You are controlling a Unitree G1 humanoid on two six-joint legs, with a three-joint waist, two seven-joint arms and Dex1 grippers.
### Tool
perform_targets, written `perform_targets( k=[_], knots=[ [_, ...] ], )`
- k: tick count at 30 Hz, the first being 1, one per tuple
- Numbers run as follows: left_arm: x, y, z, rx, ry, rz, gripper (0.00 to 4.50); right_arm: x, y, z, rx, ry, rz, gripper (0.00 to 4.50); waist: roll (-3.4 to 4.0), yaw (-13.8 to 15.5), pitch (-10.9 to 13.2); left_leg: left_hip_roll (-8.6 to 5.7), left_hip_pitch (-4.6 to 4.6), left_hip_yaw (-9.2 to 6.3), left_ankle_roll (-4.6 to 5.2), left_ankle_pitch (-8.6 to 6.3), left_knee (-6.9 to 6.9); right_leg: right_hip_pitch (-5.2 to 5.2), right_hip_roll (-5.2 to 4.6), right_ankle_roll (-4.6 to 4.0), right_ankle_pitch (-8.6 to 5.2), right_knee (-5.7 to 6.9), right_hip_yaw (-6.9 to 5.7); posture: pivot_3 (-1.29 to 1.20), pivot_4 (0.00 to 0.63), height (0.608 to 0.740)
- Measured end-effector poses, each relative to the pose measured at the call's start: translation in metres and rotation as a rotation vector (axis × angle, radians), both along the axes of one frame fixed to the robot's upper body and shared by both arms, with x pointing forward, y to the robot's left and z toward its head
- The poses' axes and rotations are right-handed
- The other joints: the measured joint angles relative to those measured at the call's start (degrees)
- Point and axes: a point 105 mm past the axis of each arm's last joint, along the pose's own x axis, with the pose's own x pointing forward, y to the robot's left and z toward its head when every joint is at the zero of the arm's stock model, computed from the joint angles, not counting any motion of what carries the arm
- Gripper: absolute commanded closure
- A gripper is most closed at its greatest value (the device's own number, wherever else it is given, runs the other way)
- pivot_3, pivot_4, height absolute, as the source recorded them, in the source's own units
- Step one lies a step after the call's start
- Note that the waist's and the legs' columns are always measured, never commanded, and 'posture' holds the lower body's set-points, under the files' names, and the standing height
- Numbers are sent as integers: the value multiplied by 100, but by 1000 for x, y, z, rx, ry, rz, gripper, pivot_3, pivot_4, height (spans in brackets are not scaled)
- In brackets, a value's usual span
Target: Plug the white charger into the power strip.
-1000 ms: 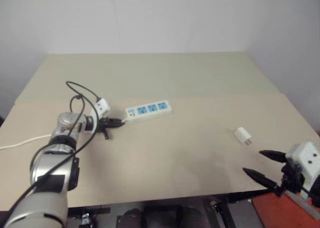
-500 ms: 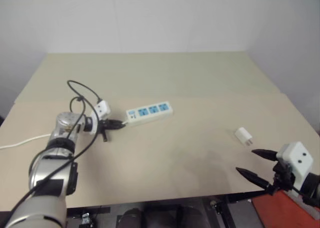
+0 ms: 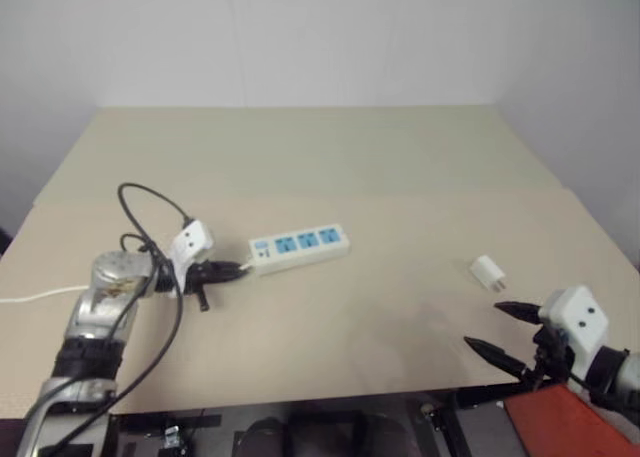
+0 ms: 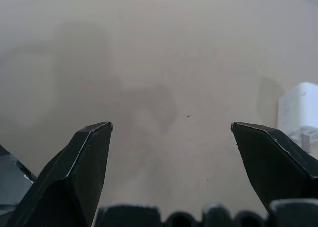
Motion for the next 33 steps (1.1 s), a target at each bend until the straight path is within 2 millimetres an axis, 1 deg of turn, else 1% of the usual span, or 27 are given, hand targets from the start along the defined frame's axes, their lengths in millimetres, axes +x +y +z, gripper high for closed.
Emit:
perform_targets(
  k=[3,5,6,11,13,15,18,22,24,27,31,33],
  knots=[
    [-6,-1,-4,-12,12,3,4463,1,-3,-2,-3,1,-8,0,0,-13,0,-1,2,2,-1,1,0,1,0,-1,0,-2,2,0,150,740],
    [-10,1,-7,-17,21,-10,3852,3,-2,-1,-2,-6,-3,0,0,-15,0,-2,1,3,-4,2,0,0,0,-1,0,-2,1,0,150,740],
    [-14,1,-7,-31,23,-35,3628,3,-2,-1,-2,-8,-1,0,0,-16,0,-1,1,4,-5,3,0,-1,1,-2,-1,-3,1,0,150,740],
    [-33,2,-5,-85,52,-117,2022,1,-3,-4,-7,1,-7,0,2,-18,1,1,3,6,-6,3,0,0,0,-3,-1,-2,3,0,150,740],
    [-35,2,-4,-91,47,-119,1390,1,-3,-4,-8,0,-7,0,2,-2,1,1,6,4,-6,3,0,3,0,-3,-1,-3,2,0,150,740],
    [-32,5,-4,-75,17,-91,736,1,-4,-5,-8,1,-8,0,2,4,1,1,7,3,-5,3,0,4,0,-3,-1,-3,2,0,150,740],
    [-26,11,-1,-55,-53,-66,736,1,-4,-4,-9,-2,-10,0,2,-6,1,0,6,4,-5,2,-2,3,0,-4,-1,-4,3,0,150,740],
    [-15,21,13,-62,-169,-73,736,3,-3,-6,-4,0,-10,0,2,-12,0,-2,7,8,-5,2,-2,3,0,-5,0,-5,2,0,150,740],
    [-12,24,18,-98,-213,-100,736,4,-3,-6,0,-2,-7,0,2,-12,0,-2,8,10,-5,2,-2,3,0,-5,0,-5,2,0,150,740],
    [-2,26,22,-150,-230,-129,736,7,-2,-4,2,-12,-2,0,2,10,0,-11,7,10,-5,2,-1,6,0,-5,0,-4,-2,0,150,740],
    [7,27,30,-222,-203,-187,55,7,-1,-5,1,-10,-1,0,1,-3,0,-13,3,17,-4,3,-1,4,1,-4,0,-6,-3,0,150,740],
    [10,24,34,-262,-221,-220,55,5,-2,-6,-1,-4,-6,0,1,-7,0,-14,2,18,-4,2,-1,5,1,-4,0,-8,-3,0,150,740]
  ],
)
